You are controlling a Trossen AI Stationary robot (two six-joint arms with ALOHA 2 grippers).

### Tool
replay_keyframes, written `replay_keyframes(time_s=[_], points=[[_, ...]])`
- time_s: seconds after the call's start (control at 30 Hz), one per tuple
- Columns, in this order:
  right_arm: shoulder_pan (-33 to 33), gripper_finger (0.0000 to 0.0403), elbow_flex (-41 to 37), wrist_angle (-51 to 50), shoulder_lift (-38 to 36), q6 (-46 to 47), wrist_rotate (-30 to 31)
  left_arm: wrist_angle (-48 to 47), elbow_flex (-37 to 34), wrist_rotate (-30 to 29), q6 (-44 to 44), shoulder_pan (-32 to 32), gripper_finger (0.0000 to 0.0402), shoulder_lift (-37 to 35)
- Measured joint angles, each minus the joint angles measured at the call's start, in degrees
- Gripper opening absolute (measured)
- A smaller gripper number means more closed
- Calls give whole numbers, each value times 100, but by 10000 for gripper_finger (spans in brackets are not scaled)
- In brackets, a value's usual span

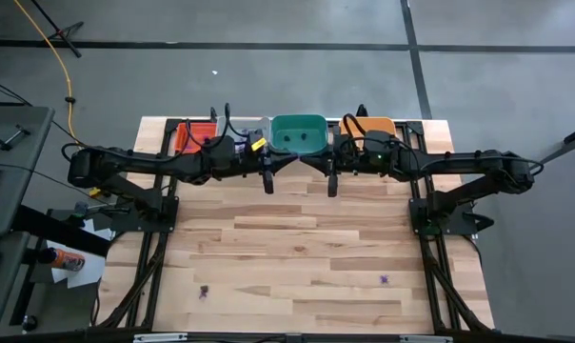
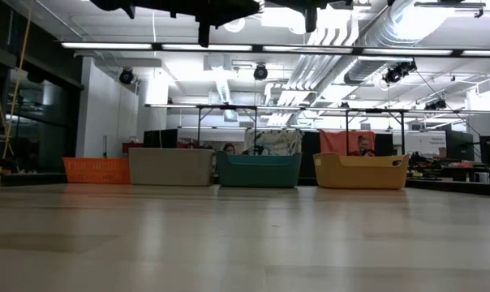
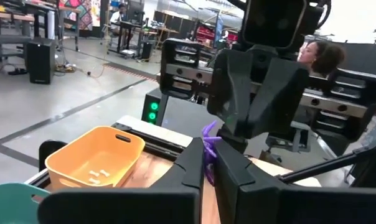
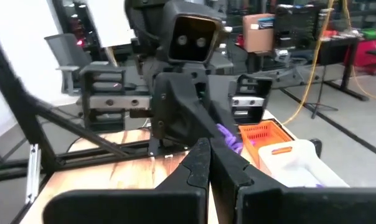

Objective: Sort Halloween decoration
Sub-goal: Put the violet spider into the orange bin

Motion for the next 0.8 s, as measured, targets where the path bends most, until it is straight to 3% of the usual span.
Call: replay_keyframes(time_s=[0.13, 0.23, 0.53, 0.8], points=[[-1, 2, 0, -57, -15, 185, 385, -122, 0, 3, 0, 36, 3, -5], [-1, 21, 0, -231, -118, 85, 772, -725, -2, 3, 15, 99, 2, -175], [-1, 159, 0, -1750, -784, 407, 2342, -3139, -38, -132, 503, 236, 1, -1574], [-1, 235, 0, -2768, -949, 942, 2166, -2753, -1014, -580, 670, 214, 0, -3107]])
